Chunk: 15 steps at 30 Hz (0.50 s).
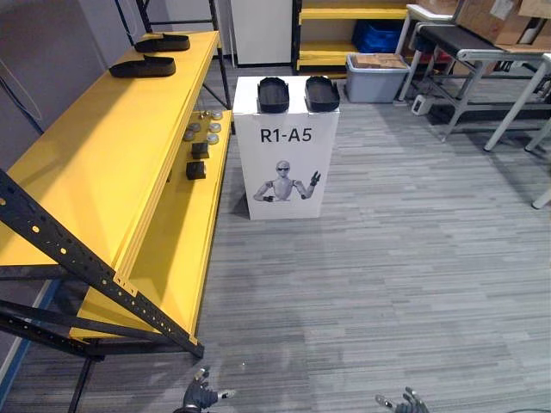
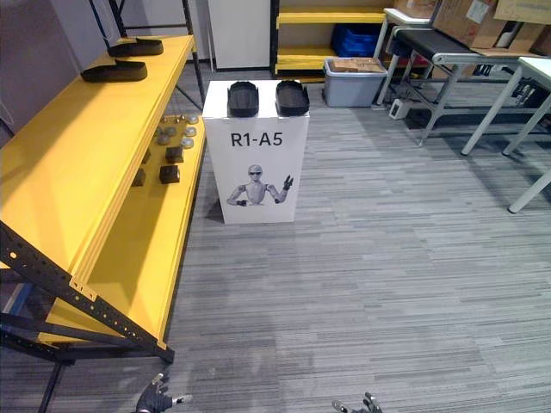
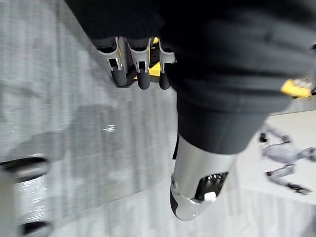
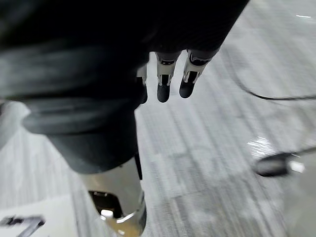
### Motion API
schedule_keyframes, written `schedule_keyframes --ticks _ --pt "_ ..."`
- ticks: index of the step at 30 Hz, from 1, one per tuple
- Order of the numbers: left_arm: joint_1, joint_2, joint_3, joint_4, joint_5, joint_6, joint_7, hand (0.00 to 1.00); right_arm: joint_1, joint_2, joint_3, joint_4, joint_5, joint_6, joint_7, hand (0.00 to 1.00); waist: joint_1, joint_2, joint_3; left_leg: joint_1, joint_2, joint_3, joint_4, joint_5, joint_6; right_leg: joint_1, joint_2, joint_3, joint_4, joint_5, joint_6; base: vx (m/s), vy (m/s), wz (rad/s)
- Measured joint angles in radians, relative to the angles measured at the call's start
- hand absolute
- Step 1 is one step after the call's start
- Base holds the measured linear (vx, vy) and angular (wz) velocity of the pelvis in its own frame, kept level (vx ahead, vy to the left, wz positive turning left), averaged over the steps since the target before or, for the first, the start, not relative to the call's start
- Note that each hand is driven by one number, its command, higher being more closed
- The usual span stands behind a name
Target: Walk over and take plastic housings, then place them on the shelf
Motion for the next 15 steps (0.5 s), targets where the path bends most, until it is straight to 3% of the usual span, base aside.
schedule_keyframes --ticks 5,15 --pt "0.024 -0.001 0.036 -0.096 0.000 -0.012 0.002 0.00 -0.003 -0.009 -0.001 -0.041 -0.076 -0.005 0.003 0.00 -0.006 0.000 0.009 0.014 0.001 -0.004 -0.011 0.000 -0.014 0.018 -0.001 -0.009 -0.011 0.000 0.000 0.02 -0.011 0.06" --pt "0.057 -0.022 0.085 -0.175 -0.016 -0.012 0.001 0.00 -0.003 -0.012 -0.018 -0.076 -0.076 -0.004 0.010 0.00 -0.021 0.003 0.011 0.022 0.005 -0.001 -0.016 -0.002 -0.022 0.030 0.001 -0.018 -0.024 0.000 0.000 -0.05 -0.014 0.01"
